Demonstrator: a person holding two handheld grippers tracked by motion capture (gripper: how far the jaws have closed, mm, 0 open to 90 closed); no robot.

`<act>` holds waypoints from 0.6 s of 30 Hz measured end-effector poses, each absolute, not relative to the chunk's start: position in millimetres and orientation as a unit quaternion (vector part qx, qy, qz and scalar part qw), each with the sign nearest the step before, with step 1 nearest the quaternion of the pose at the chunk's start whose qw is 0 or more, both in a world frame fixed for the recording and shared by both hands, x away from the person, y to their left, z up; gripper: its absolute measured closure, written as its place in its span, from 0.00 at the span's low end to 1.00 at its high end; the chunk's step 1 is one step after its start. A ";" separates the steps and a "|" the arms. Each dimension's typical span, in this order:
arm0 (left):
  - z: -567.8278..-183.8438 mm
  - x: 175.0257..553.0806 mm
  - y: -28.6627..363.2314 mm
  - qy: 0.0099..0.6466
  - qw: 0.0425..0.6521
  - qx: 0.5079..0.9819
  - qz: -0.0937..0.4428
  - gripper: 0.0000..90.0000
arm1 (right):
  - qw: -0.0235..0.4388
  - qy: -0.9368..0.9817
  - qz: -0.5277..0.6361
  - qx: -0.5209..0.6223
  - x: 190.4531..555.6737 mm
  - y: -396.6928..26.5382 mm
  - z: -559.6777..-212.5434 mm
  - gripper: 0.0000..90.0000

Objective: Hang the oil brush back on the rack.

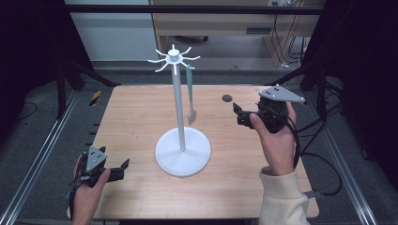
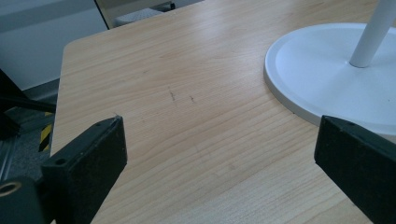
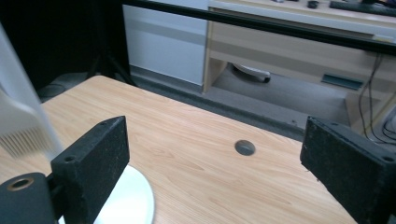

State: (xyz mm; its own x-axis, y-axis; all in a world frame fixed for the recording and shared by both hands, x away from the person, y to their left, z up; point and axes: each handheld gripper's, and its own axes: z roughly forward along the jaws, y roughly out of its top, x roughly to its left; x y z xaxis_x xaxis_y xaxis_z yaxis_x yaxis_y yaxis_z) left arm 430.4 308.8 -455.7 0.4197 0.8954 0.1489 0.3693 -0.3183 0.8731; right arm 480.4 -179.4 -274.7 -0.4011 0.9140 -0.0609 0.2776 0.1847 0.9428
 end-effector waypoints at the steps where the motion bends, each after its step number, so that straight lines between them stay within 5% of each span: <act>1: -455.7 430.4 308.9 0.426 0.399 0.742 0.329 0.02 | 0.337 0.691 0.470 0.434 481.1 -182.4 -275.6 0.09; 18: -456.0 430.6 310.1 0.428 0.397 0.741 0.332 0.02 | 0.346 0.689 0.427 0.472 506.2 -210.9 -320.5 0.12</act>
State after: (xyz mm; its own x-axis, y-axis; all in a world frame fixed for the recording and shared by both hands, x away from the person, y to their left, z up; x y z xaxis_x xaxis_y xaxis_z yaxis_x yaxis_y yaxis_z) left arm 430.6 310.1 -456.0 0.4134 0.8977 0.1523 0.3708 -0.3187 0.8723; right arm 506.2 -210.9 -320.5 -0.3158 0.9460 -0.0740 0.3544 0.1899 0.9156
